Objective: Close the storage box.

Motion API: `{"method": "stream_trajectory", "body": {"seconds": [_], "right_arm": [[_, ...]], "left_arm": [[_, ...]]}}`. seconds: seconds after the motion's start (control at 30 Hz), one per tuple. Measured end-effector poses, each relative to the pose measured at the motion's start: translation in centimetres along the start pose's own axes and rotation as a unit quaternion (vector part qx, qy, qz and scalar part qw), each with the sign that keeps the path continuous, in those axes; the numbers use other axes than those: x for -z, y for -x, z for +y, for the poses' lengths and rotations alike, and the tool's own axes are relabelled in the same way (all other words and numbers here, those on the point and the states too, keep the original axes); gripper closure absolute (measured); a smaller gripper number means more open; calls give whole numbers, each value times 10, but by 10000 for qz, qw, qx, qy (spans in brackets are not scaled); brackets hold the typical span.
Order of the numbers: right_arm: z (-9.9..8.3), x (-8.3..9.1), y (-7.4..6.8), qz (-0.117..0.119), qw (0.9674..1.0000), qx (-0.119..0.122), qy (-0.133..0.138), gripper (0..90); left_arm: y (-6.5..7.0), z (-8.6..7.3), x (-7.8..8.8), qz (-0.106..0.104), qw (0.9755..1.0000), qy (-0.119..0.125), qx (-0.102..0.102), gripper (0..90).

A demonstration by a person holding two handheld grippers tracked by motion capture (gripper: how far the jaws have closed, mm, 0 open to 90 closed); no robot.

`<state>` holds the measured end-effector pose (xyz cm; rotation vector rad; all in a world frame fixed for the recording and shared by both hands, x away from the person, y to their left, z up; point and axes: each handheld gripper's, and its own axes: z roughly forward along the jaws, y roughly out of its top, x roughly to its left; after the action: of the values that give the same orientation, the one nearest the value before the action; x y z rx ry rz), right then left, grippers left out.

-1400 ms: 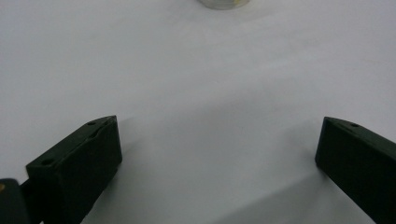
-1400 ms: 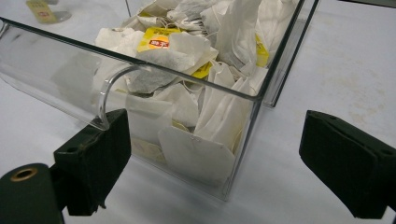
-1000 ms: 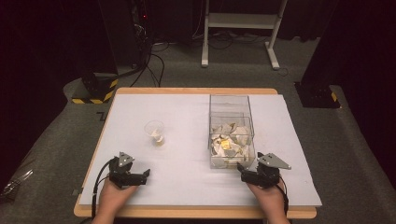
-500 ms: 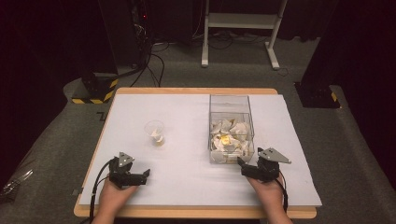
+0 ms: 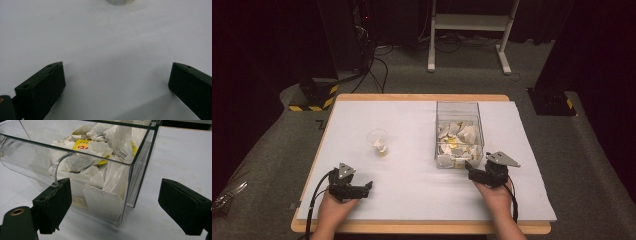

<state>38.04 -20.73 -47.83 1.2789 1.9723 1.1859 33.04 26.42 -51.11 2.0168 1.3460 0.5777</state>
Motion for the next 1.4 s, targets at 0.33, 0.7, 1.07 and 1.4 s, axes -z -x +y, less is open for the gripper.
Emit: {"method": "stream_trajectory", "body": {"seconds": [0.33,0.7,1.07,1.4], "right_arm": [[11,-19,5,-110,9999,-126,-5,139],[16,-32,12,-265,9992,-276,-81,150],[21,-45,17,-367,9985,-402,-64,141],[23,-46,10,-297,9992,-272,-80,180]], "left_arm": [[0,0,0,3,10000,5,-4,13],[0,0,0,1,10000,4,1,13],[0,0,0,21,10000,7,10,16],[2,-1,1,51,10000,28,28,21]]}}
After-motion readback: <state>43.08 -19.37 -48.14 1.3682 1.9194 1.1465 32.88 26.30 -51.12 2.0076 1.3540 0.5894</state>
